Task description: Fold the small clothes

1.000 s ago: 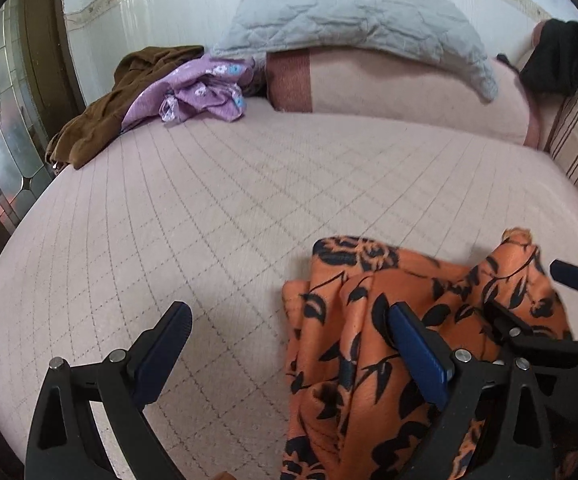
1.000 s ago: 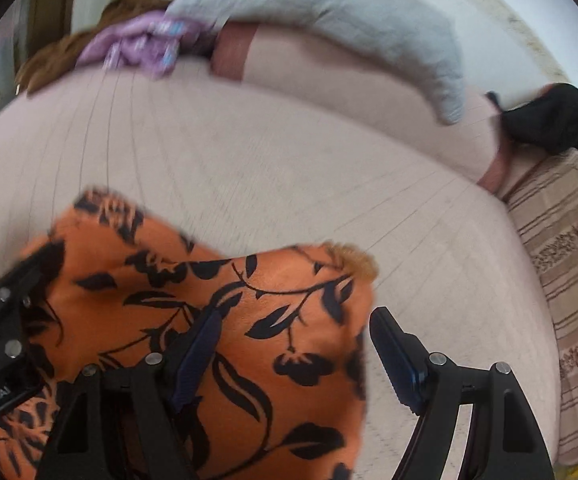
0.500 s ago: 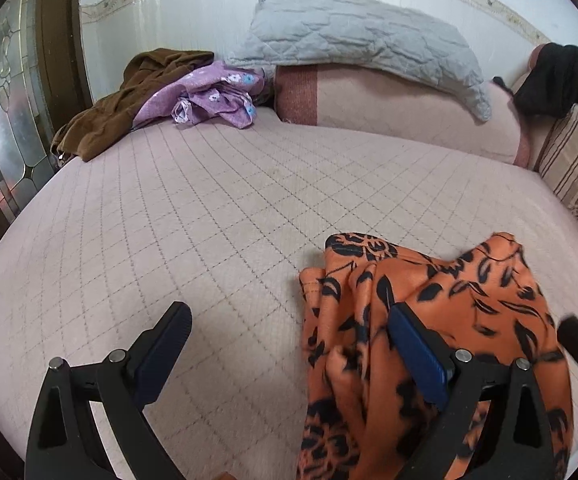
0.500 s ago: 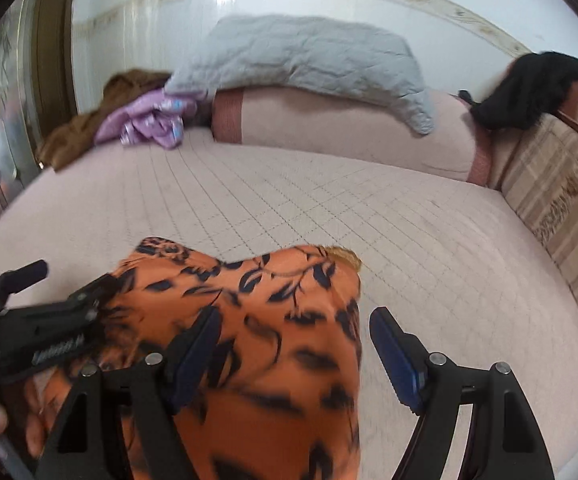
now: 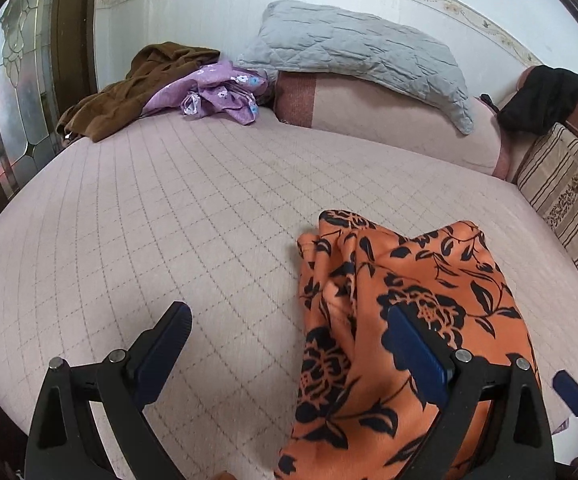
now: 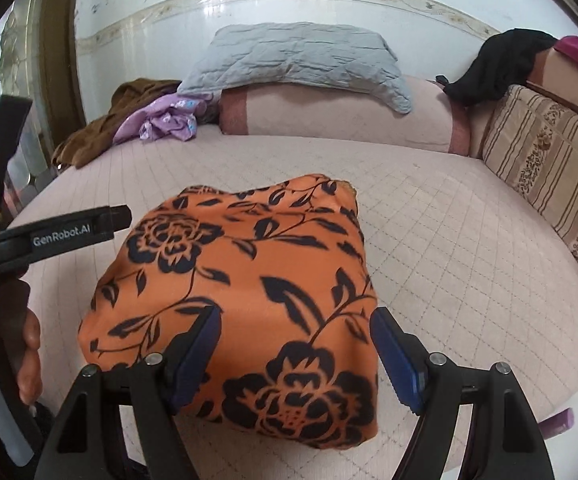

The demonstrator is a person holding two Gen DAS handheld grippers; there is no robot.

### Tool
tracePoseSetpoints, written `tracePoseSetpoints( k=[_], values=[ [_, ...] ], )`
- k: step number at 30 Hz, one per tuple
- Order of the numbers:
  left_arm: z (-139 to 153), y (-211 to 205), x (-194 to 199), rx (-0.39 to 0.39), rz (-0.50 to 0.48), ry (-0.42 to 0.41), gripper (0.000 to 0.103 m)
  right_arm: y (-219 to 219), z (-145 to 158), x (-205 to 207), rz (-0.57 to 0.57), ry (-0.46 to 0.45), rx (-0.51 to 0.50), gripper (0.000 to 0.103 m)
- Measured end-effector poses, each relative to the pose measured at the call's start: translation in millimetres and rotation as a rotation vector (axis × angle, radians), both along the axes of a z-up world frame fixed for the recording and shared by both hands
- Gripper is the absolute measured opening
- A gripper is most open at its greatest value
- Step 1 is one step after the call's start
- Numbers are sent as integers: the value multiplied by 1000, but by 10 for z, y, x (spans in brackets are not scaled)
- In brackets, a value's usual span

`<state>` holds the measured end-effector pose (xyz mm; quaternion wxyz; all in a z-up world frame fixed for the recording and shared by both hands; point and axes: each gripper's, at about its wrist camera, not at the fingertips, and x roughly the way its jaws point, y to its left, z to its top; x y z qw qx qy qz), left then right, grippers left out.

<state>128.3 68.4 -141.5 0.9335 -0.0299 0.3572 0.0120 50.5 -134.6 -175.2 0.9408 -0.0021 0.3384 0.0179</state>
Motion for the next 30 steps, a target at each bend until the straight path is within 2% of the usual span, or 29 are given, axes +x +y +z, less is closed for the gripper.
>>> tracePoseSetpoints(
  k=[3,10,18,22,30],
  values=[
    [-12,12,-69,10,1,-8,98,43,-88,41,-7,46,-7,80],
    [-65,125,-155,-7,13,9,98,85,-170,-6,-17,35,-38,80],
    [-22,170,-172,-11,19,-18,98,99,-173,-3,-20,39,-37,81],
    [-46,160,-155,-5,22,-15,98,93,-117,-39,-13,13,-25,81],
    [-46,98,-161,14,12,-22,98,145,-22,-80,-10,-36,-79,81]
  ],
)
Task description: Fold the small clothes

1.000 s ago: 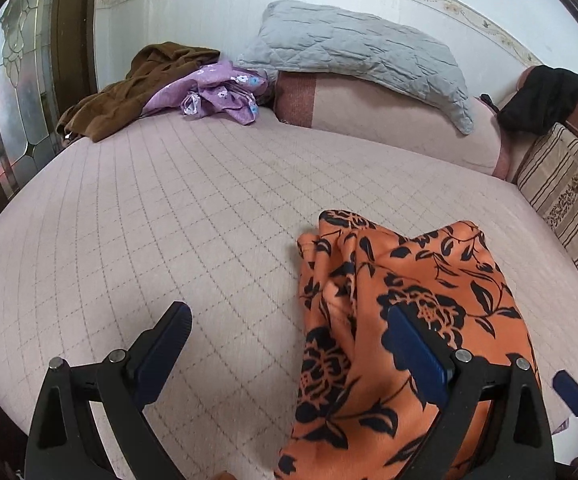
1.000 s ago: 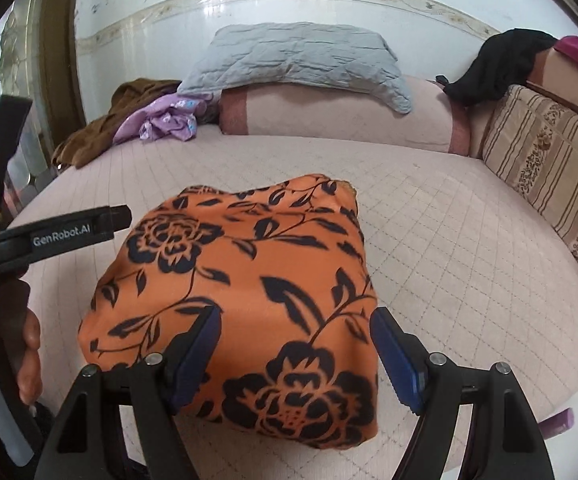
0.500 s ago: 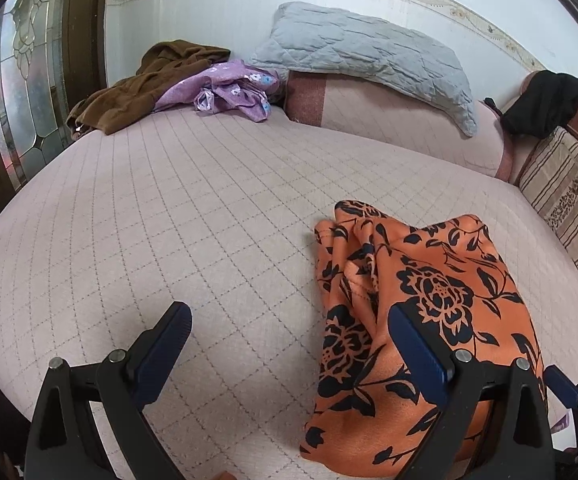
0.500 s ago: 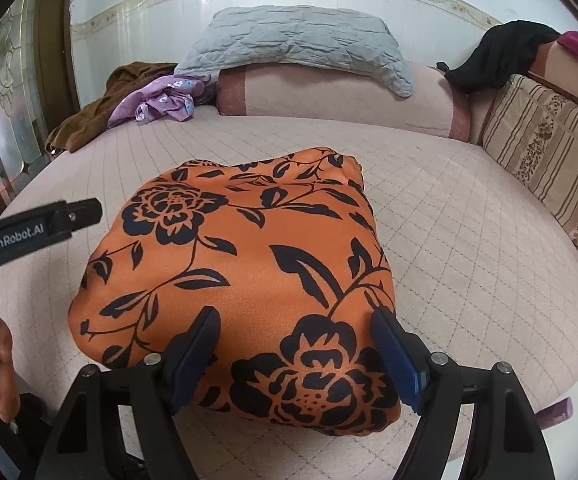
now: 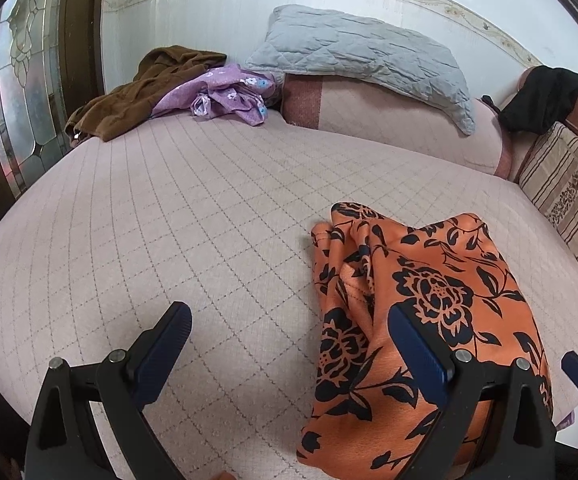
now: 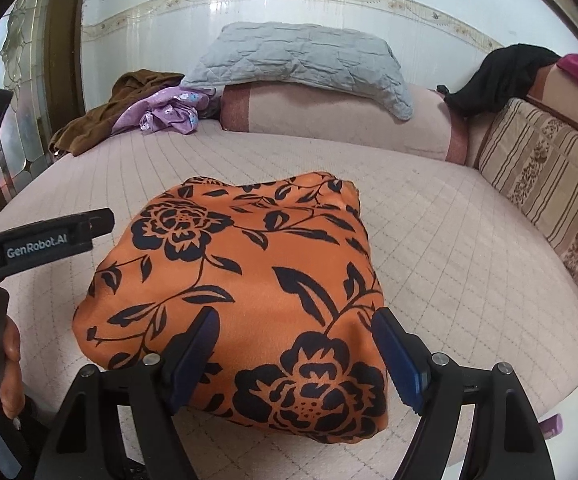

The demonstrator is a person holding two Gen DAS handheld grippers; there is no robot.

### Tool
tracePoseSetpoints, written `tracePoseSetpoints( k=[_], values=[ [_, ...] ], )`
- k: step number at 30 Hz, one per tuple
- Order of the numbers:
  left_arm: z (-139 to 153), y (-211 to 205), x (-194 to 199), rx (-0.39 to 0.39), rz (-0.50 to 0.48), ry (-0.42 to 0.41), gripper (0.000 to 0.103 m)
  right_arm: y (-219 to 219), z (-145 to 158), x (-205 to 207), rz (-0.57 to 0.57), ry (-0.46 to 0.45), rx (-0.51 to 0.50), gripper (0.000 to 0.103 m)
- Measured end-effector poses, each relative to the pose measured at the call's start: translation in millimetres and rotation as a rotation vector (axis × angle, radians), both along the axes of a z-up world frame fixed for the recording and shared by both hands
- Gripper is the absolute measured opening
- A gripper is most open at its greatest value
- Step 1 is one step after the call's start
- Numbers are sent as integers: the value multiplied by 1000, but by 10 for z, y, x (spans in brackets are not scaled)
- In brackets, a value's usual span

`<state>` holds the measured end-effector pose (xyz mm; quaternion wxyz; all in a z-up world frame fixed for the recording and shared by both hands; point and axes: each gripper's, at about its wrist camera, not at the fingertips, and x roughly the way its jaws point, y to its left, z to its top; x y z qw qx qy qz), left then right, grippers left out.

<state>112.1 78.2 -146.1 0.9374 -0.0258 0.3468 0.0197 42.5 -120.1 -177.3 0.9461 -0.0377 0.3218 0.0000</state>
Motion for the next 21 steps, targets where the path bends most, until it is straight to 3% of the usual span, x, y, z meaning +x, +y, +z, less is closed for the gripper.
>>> tracePoseSetpoints(
  k=[21],
  values=[
    [-9,-74,-34,15,-20,-2,98,-103,20,1,-5,-6,29,81]
  ],
)
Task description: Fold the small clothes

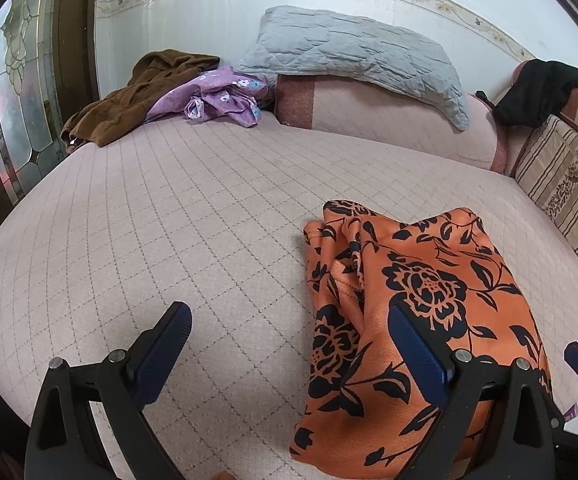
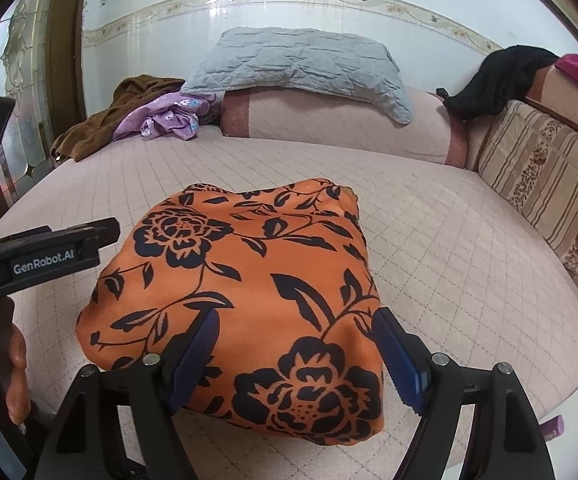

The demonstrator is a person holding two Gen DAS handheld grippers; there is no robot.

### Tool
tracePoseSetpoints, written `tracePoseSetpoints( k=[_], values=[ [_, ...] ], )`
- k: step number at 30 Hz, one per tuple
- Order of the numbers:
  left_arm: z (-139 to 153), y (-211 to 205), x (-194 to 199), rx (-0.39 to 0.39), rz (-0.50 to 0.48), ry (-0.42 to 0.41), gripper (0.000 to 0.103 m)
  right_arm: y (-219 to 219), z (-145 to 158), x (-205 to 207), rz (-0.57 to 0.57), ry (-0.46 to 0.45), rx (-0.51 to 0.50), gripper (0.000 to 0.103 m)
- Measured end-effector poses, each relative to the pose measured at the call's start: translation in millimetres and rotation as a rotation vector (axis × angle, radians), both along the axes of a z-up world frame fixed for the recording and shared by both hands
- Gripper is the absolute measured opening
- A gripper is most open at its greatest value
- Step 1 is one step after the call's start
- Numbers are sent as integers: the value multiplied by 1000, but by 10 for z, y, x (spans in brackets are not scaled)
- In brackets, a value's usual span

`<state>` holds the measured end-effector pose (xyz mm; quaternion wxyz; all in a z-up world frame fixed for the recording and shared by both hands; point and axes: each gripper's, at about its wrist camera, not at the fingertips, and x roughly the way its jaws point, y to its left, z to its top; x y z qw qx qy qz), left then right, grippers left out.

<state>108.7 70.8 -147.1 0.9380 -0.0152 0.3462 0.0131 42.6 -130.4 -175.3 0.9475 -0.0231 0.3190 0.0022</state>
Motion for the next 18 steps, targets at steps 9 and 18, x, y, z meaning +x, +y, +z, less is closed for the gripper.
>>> tracePoseSetpoints(
  k=[9,18],
  values=[
    [0,-30,-1,5,-4,2,98,-100,24,-5,-18,-3,17,81],
    [70,-203,-4,13,-50,-22,98,-143,86,-22,-19,-19,4,81]
  ],
)
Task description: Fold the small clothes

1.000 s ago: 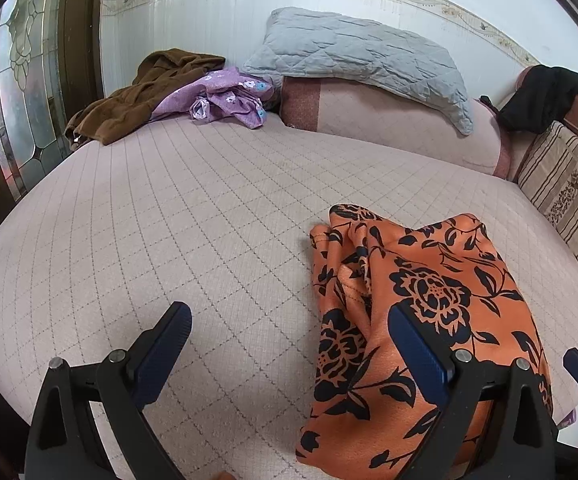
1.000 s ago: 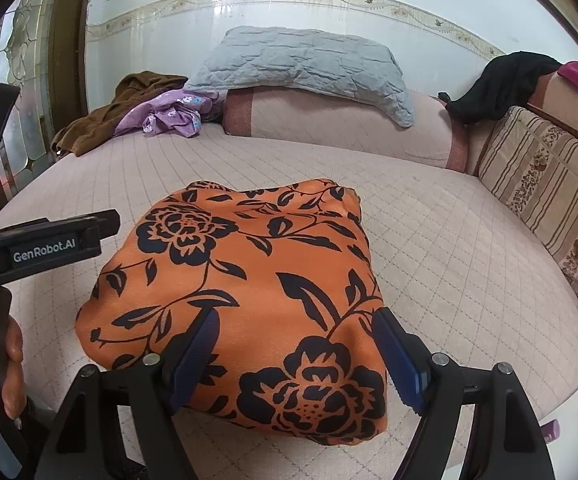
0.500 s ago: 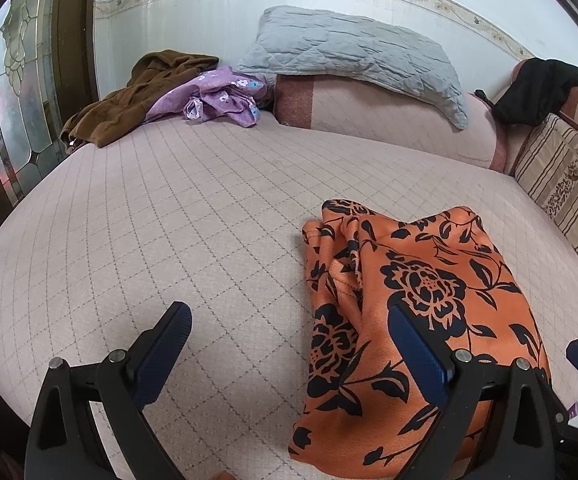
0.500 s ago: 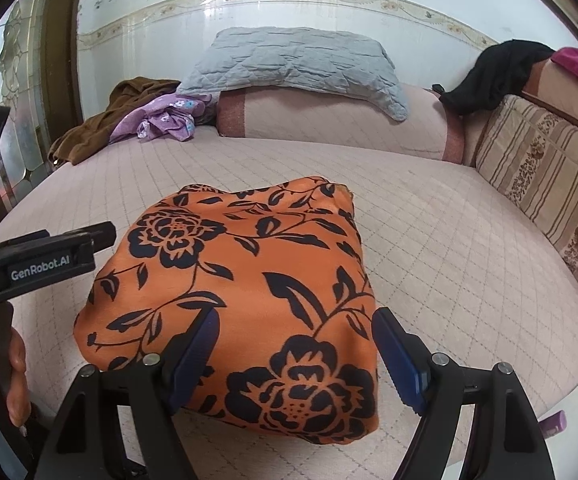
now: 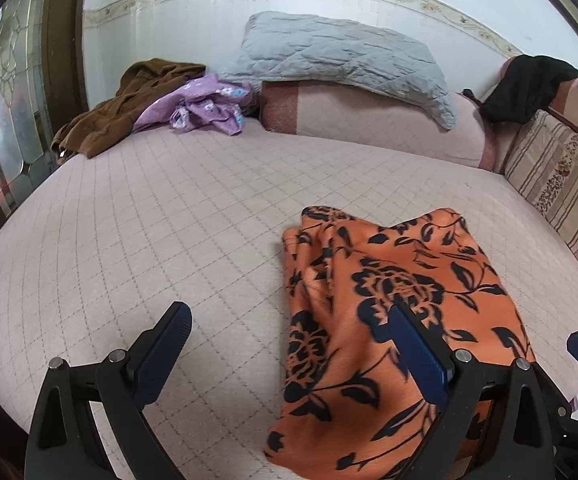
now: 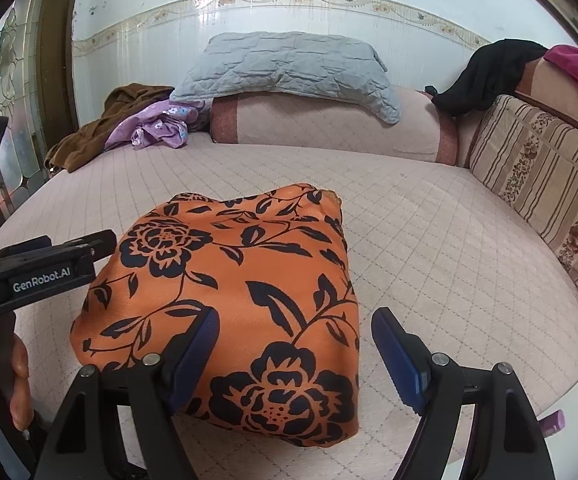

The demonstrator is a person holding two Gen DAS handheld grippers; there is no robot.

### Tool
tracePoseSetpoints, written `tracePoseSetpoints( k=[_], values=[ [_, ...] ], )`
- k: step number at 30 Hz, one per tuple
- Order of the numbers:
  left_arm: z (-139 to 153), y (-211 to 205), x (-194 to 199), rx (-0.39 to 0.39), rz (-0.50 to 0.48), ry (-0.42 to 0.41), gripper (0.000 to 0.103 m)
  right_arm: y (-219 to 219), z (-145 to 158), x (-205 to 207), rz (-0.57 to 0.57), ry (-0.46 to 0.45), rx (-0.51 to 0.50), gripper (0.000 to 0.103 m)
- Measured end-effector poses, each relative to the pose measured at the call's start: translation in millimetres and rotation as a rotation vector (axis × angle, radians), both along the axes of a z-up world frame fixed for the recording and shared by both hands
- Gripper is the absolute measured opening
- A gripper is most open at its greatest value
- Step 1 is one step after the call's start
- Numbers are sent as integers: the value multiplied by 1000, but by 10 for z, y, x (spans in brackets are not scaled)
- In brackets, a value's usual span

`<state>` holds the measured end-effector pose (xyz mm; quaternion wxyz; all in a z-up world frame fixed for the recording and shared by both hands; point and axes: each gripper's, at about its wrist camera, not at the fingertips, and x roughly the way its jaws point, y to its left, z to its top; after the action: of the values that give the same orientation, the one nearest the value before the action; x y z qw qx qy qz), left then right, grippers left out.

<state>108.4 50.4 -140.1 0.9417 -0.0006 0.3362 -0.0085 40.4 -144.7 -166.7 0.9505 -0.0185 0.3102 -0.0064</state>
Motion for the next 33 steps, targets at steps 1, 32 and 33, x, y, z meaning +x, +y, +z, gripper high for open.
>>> tracePoseSetpoints(
  k=[1,32,33],
  values=[
    [11,-29,0,4,-9,-2,98,-13,6,2,0,-1,-1,81],
    [219,-506,49,7,-79,-35,103,-306,86,-156,-58,-27,-30,81],
    [209,-518,35,11,-83,-57,103,-308,83,-157,-58,-26,-29,81]
  ],
)
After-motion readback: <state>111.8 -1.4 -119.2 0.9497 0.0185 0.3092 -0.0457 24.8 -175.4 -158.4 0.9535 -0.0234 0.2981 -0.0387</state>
